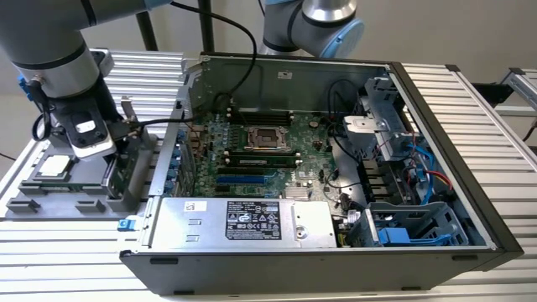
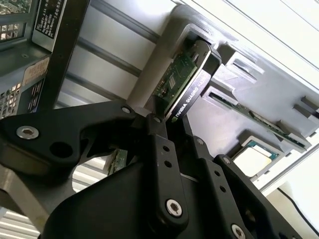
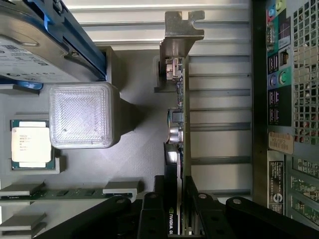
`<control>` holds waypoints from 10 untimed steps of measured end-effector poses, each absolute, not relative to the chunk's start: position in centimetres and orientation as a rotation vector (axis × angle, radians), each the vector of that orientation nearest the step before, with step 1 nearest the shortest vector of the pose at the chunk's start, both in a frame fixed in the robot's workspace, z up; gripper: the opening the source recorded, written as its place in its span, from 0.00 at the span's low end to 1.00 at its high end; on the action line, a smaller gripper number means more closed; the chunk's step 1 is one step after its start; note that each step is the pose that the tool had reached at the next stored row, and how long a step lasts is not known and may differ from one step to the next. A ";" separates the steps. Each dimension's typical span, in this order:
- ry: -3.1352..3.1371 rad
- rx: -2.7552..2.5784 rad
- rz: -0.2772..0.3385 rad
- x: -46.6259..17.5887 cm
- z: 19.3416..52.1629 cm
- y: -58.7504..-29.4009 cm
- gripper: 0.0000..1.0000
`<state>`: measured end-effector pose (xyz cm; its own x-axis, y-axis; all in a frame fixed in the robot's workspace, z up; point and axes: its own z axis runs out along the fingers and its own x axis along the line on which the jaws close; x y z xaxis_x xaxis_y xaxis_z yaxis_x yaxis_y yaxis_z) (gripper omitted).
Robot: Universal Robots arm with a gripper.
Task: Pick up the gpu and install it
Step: 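Pick up the gpu and move the gpu toward the slot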
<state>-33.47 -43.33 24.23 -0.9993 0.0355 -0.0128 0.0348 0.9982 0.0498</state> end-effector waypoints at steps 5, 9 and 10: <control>3.127 0.055 0.078 -33.5 24.6 -43.3 0.00; 3.126 0.055 0.078 -33.5 24.8 -43.3 0.00; 3.126 0.055 0.077 -33.5 24.9 -43.3 0.00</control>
